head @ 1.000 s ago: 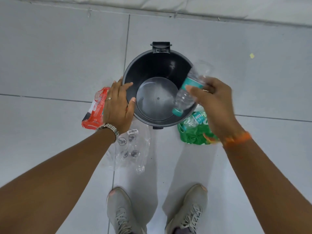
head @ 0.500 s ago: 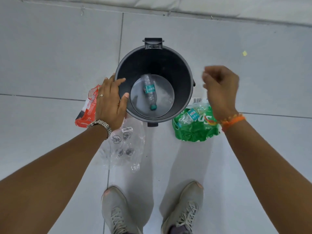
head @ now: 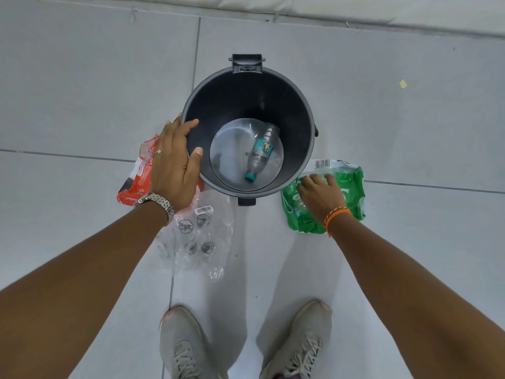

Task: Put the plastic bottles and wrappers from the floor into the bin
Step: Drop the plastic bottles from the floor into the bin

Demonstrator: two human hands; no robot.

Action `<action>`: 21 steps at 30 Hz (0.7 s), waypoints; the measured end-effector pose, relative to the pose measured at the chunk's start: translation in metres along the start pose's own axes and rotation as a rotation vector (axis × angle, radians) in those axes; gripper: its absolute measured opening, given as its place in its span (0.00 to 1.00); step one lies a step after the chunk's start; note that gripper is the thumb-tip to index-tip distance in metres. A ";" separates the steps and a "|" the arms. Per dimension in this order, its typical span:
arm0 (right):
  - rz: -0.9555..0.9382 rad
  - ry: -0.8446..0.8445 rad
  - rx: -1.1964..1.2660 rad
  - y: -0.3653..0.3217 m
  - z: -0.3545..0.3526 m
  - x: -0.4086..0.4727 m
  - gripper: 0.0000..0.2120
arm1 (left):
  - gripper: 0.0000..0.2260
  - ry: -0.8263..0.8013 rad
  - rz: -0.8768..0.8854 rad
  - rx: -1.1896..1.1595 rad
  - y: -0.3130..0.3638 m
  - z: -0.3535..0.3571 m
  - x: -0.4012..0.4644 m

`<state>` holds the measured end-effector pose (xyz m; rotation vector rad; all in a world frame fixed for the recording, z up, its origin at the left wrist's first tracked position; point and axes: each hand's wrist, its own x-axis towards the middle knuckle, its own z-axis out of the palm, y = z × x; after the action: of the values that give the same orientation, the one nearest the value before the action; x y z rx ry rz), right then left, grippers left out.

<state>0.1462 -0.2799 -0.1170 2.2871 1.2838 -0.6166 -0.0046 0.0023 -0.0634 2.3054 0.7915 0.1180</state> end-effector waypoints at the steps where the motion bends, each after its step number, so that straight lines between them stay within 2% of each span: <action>1: 0.001 0.013 -0.004 -0.001 -0.005 -0.001 0.19 | 0.23 0.002 0.002 -0.001 -0.001 0.000 0.000; 4: 0.114 0.178 0.159 0.002 -0.017 -0.017 0.17 | 0.23 0.000 0.004 0.000 0.001 0.000 0.001; 6: 0.254 0.297 0.295 0.003 -0.021 -0.033 0.21 | 0.23 -0.014 0.000 -0.002 0.004 -0.001 0.000; 8: 0.296 0.238 0.346 -0.003 -0.021 -0.042 0.26 | 0.23 -0.017 0.000 0.009 0.004 -0.003 0.000; 12: 0.209 0.007 0.240 -0.013 0.002 -0.030 0.29 | 0.23 -0.027 0.002 0.010 0.003 -0.003 0.001; 14: 0.153 -0.035 0.139 -0.010 0.011 -0.018 0.28 | 0.23 -0.015 0.009 0.016 0.002 -0.002 0.002; 17: 0.135 -0.002 0.078 -0.010 0.021 -0.011 0.26 | 0.23 -0.001 0.019 0.002 -0.002 0.000 0.001; 19: 0.242 0.028 0.170 -0.008 0.013 -0.020 0.26 | 0.23 0.004 0.028 0.000 -0.003 0.000 0.001; 21: 0.477 0.125 0.469 0.000 -0.007 -0.044 0.26 | 0.23 0.001 0.023 -0.017 -0.001 0.000 0.000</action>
<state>0.1269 -0.3061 -0.0861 2.9177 0.6319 -0.6554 -0.0052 0.0024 -0.0641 2.2992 0.7620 0.1355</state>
